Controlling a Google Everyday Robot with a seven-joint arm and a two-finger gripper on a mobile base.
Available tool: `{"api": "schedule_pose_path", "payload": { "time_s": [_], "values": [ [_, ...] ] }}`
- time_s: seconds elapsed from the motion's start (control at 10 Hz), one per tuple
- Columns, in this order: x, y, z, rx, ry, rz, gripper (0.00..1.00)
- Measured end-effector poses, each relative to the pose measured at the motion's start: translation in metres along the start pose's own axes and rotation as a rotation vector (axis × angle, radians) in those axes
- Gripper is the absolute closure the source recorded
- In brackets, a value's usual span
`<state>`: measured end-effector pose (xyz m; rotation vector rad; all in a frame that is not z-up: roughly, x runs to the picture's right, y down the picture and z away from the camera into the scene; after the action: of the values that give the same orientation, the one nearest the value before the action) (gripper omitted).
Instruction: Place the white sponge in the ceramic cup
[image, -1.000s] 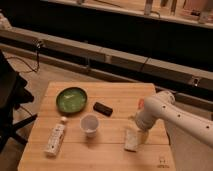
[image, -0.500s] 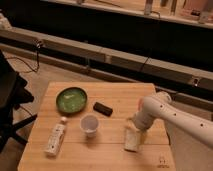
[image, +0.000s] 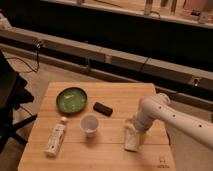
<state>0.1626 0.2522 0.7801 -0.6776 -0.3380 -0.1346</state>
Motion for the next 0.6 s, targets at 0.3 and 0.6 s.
{"api": "schedule_pose_path", "payload": {
  "time_s": [0.3,0.6],
  "values": [
    [0.001,0.005,0.009,0.019,0.001,0.039,0.20],
    [0.002,0.010,0.023,0.007,-0.017,0.052,0.20]
  ]
}}
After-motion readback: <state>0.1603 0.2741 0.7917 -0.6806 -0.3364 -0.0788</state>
